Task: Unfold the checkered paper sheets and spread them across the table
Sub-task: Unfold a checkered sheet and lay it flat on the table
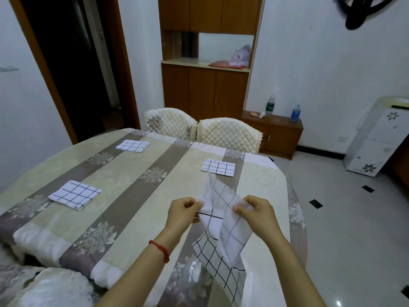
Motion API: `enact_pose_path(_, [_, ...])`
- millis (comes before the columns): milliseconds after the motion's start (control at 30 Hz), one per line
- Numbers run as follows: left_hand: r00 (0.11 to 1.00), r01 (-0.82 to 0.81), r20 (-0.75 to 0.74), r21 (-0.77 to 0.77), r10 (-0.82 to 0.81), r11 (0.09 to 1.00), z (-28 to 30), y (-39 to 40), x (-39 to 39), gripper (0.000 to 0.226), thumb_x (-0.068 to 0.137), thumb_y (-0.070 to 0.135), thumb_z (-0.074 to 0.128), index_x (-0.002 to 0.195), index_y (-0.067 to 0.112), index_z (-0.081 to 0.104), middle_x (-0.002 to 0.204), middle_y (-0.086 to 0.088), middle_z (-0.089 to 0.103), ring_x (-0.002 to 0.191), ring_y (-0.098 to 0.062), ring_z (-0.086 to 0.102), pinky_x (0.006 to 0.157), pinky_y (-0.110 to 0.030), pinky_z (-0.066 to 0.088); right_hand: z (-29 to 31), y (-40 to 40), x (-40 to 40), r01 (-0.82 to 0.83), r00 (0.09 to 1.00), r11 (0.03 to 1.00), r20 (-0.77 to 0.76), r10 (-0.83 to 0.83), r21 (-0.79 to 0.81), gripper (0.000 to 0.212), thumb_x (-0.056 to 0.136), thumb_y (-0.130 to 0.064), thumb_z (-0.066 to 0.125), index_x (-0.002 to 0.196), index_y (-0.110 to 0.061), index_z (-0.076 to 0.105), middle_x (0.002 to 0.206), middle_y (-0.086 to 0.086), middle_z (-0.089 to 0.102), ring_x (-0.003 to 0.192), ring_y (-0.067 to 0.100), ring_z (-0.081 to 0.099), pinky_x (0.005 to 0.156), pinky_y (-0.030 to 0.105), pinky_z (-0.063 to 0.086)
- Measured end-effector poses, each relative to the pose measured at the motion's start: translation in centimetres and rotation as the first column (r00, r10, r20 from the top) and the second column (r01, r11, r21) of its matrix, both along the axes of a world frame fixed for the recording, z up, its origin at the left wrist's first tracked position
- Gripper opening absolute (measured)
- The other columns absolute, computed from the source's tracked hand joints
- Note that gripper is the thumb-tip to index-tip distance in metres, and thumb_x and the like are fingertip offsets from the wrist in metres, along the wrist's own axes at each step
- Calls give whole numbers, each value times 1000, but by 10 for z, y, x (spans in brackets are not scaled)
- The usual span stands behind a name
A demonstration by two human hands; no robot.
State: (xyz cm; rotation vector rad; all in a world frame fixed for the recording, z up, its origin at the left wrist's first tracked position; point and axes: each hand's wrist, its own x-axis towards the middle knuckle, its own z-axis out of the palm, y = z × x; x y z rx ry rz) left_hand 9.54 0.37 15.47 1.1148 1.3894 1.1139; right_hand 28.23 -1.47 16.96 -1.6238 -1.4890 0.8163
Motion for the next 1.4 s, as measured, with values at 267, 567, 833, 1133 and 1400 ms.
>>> enact_pose_path(267, [975,-123,-183,50,130,991,-8,75,-66,29,82,5,61,55,12,55,59,-6,53,68,-23,53,56,-25,47,0,62,23,236,964,972,121,-235,6,14,80,-14,61,72,-3,62,72,13,58,70,27,50,56,29,34])
enact_pose_path(567, [918,-5,-384,246,102,969,24,185,-122,14,82,13,61,69,7,63,66,-7,58,68,-20,51,67,-27,37,38,129,5,436,860,871,182,-478,228,15,87,-13,54,91,-5,66,81,10,60,76,22,52,58,26,37])
enact_pose_path(833, [910,131,-404,495,93,859,47,236,-159,20,87,20,58,79,3,66,75,-10,64,70,-18,55,62,-24,43,46,130,-14,510,834,769,-5,-552,386,14,87,-15,59,91,-5,67,81,4,62,77,18,55,59,18,38])
enact_pose_path(1133, [789,378,-601,635,123,674,-16,207,-185,20,79,23,58,78,6,68,76,-7,70,68,-12,60,63,-18,43,-40,72,-12,645,744,691,-62,-665,327,6,80,-8,66,84,-9,71,74,-23,68,70,-23,53,63,-3,37])
enact_pose_path(1400, [618,622,-786,483,-7,616,-109,172,-199,20,80,22,48,76,14,66,73,-1,71,74,-6,57,67,-19,45,-135,27,-16,536,776,838,329,-538,108,26,80,4,57,95,-13,70,102,-1,71,102,24,63,84,32,45])
